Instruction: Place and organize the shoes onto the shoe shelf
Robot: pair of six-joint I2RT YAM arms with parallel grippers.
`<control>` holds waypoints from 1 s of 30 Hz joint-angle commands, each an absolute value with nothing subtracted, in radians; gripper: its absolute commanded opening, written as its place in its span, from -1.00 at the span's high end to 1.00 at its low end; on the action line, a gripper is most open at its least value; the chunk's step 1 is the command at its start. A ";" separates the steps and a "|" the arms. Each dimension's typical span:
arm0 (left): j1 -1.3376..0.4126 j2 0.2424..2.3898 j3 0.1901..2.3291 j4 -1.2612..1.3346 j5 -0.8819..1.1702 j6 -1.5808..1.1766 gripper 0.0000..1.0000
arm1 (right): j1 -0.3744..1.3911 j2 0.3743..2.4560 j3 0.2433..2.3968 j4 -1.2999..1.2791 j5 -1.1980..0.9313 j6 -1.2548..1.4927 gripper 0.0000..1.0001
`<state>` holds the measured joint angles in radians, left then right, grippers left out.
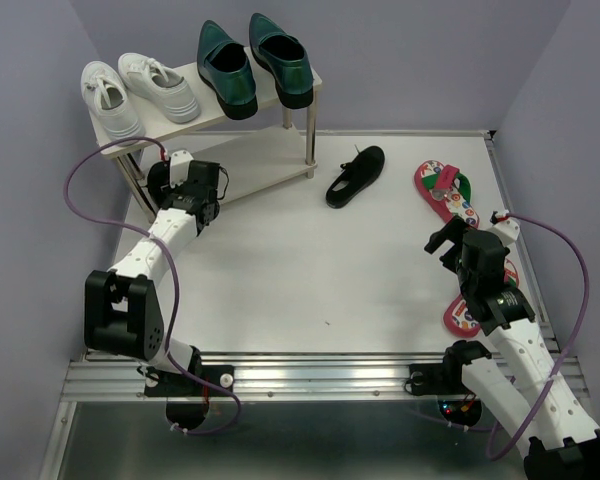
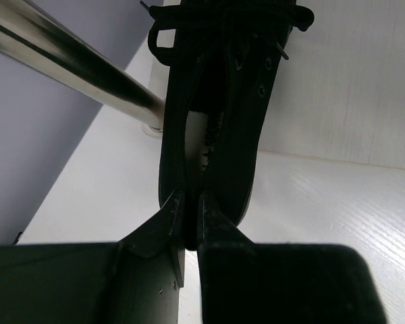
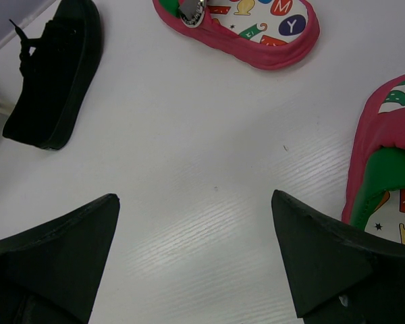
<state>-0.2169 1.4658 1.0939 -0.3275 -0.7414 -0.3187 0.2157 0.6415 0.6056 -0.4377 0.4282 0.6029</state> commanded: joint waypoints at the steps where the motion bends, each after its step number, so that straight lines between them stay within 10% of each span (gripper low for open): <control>1: -0.192 1.468 1.121 -0.195 -0.792 -0.275 1.00 | 0.213 0.635 0.617 -0.419 0.428 0.606 -1.00; 30: -0.141 1.445 1.048 0.098 -0.600 -0.040 1.00 | 0.213 0.638 0.618 -0.419 0.433 0.606 -1.00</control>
<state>-0.1715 1.4876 1.0405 -0.0246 -0.5938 -0.0692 0.2157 0.6422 0.6056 -0.4377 0.4286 0.6033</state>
